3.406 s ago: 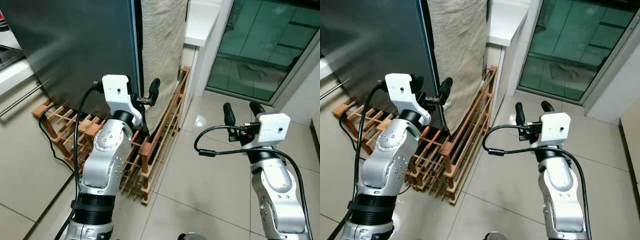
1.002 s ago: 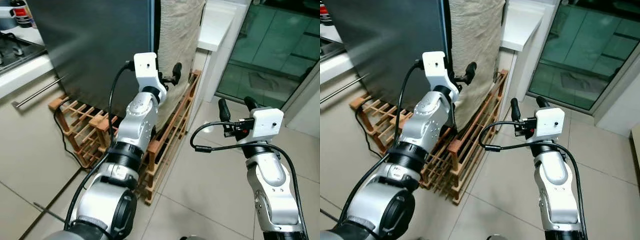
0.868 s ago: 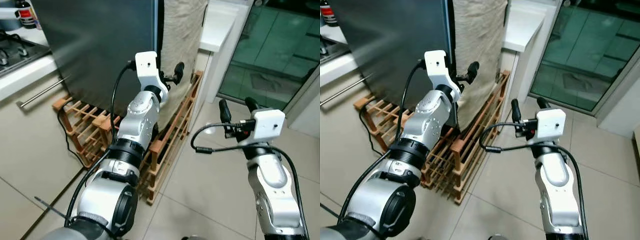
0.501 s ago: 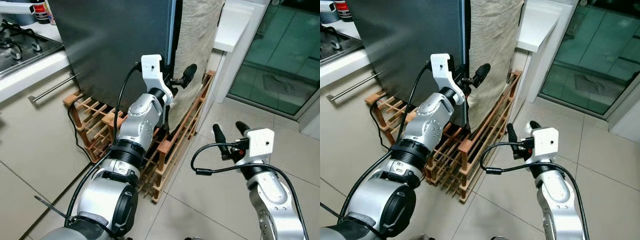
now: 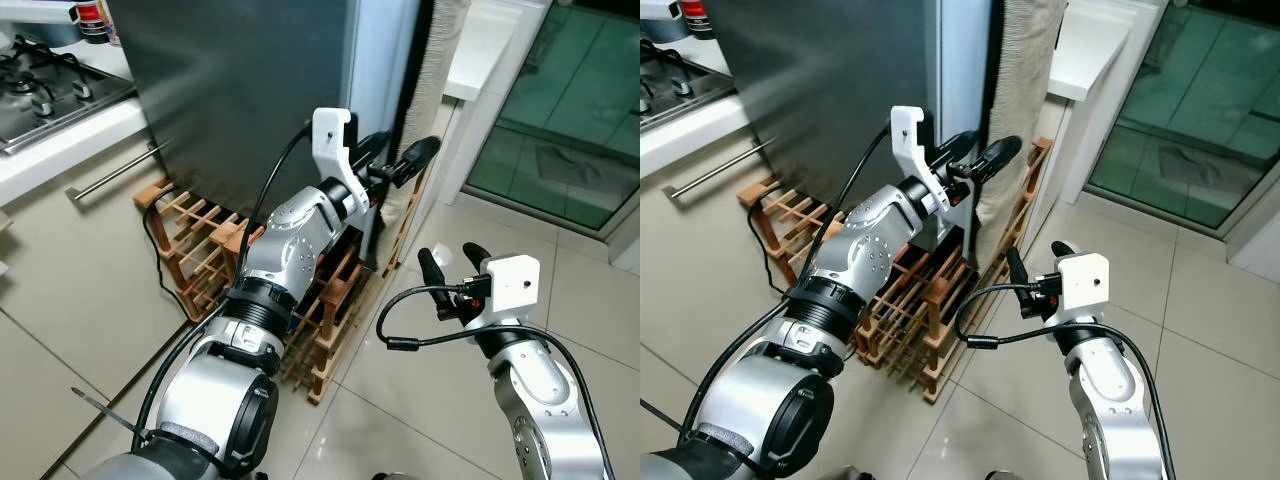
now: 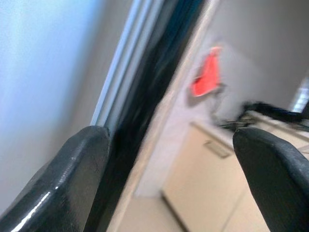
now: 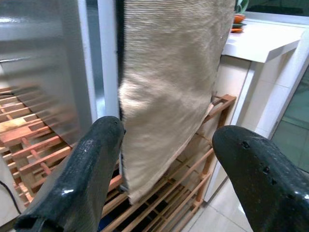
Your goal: Restocking fridge
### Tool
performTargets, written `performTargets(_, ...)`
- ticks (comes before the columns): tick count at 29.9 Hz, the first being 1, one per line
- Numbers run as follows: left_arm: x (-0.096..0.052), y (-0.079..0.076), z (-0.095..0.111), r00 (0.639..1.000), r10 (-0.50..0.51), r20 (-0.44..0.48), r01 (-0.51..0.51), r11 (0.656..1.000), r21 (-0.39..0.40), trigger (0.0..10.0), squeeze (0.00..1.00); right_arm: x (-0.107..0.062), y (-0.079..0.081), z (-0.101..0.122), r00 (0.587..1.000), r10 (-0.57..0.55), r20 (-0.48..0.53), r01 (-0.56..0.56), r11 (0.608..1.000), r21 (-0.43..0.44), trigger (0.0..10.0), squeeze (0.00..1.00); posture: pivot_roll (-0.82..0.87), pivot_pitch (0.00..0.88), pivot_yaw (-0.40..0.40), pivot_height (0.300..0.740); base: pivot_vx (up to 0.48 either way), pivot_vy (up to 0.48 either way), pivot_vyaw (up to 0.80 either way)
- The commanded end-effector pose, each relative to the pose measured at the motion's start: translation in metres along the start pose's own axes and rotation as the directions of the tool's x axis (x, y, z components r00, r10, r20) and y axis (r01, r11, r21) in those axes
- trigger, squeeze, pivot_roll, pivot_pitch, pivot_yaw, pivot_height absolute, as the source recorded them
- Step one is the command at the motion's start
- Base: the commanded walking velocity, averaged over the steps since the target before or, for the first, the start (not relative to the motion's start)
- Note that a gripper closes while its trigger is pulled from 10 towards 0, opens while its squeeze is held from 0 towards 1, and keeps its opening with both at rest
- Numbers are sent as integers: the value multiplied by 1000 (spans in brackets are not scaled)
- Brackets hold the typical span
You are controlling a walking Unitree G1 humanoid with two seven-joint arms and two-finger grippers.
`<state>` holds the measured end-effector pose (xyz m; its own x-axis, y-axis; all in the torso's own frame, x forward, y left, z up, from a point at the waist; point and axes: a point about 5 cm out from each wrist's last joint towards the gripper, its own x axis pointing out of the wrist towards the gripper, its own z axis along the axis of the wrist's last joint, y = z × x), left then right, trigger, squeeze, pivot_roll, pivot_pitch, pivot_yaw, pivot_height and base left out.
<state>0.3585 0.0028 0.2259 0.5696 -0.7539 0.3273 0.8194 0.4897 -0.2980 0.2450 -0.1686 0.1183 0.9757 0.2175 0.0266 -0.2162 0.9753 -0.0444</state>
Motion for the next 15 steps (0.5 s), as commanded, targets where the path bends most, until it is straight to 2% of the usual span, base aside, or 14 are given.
performTargets(1,39,-70,-14,978,-194,78,203,968,-148,10000,0,0,0,0,1000,10,-6,-10,1000,1,10000,0,-191,0,12,740,0,0,0)
performTargets(7,29,-66,-10,977,-199,75,208,967,-146,10000,0,1,0,0,1000,17,-12,-17,1000,2,10000,0,-191,0,9,740,0,0,0)
performTargets(11,-1,-50,2,988,-130,80,137,986,-94,10000,0,8,10,2,996,85,-2,-85,996,19,10000,0,-188,0,9,740,0,0,0)
performTargets(12,-14,-41,7,994,-74,80,77,996,-46,10000,0,12,14,5,994,111,6,-112,993,28,10000,0,-188,0,9,740,0,0,0)
performTargets(13,-14,-41,7,994,-74,80,77,996,-46,10000,0,12,14,5,994,111,6,-112,993,28,10000,0,-188,0,9,740,0,0,0)
performTargets(15,-30,-29,17,996,-3,91,4,1000,-11,10000,0,15,18,7,989,149,16,-150,988,35,10000,0,-143,0,2,740,0,0,0)
